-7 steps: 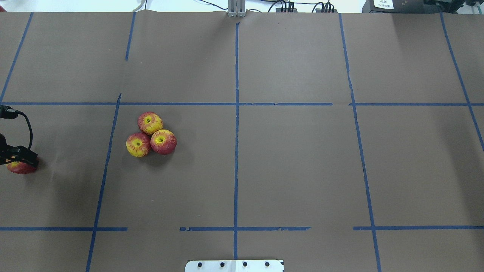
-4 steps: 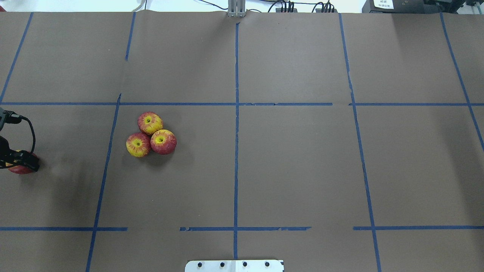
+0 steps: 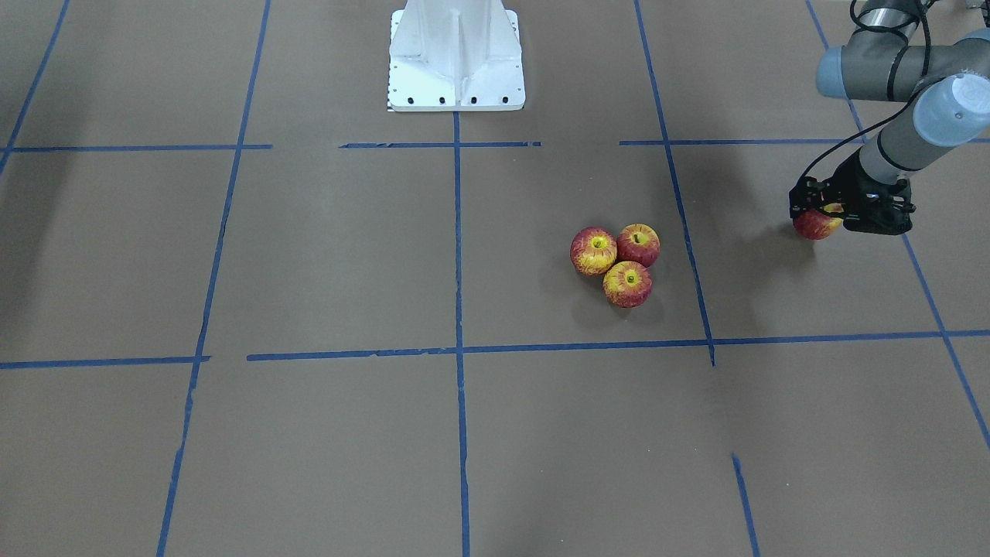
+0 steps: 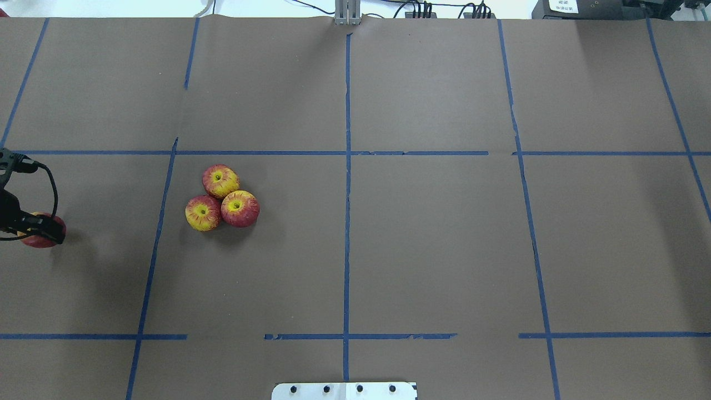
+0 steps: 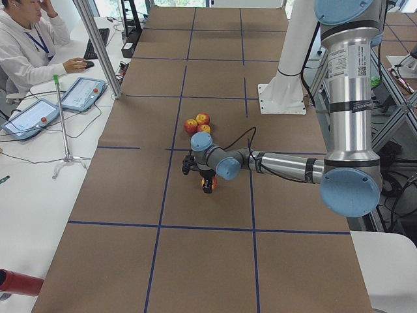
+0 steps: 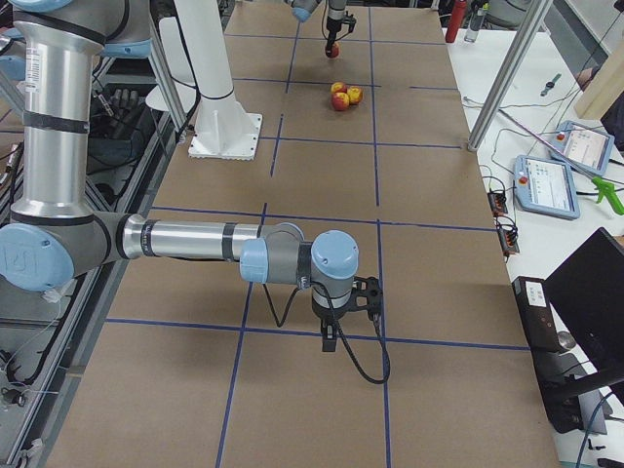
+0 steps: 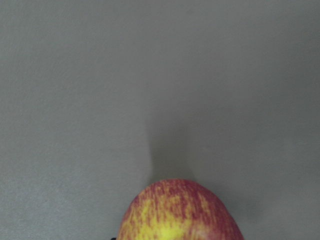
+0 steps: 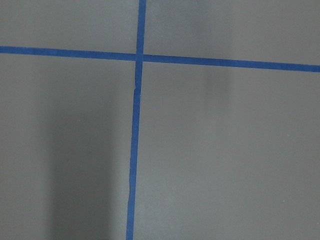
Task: Stack apples
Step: 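Lower the left gripper onto the lone red apple and close it, then lift the red apple with the left gripper and carry it over the apple cluster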
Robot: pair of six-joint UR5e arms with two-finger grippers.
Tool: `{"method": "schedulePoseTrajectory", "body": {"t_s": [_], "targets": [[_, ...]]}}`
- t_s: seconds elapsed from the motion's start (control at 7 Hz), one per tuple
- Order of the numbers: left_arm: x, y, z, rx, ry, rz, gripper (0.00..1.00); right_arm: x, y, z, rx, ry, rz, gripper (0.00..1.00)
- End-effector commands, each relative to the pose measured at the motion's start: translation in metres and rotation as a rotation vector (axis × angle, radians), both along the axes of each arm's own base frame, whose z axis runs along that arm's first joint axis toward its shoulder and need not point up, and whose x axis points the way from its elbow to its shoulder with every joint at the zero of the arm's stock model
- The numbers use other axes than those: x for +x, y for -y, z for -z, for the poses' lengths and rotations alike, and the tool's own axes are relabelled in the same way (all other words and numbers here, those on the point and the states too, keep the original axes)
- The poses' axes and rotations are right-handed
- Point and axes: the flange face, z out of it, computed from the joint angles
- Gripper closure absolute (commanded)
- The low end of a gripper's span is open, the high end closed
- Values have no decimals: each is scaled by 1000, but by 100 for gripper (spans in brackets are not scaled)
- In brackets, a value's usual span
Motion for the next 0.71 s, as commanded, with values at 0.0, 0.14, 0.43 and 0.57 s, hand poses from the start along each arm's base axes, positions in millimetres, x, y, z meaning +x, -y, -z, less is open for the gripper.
{"method": "schedulePoseTrajectory", "body": {"t_s": [0.0, 0.14, 0.43, 0.57], "targets": [[14, 25, 89, 27, -84, 85, 100, 0, 0, 0, 0, 0, 0, 0], [30, 43, 137, -15, -126, 162, 100, 0, 0, 0, 0, 0, 0, 0], [106, 57, 239, -129, -150, 192, 100, 0, 0, 0, 0, 0, 0, 0], [119, 63, 271, -141, -143, 191, 100, 0, 0, 0, 0, 0, 0, 0]]}}
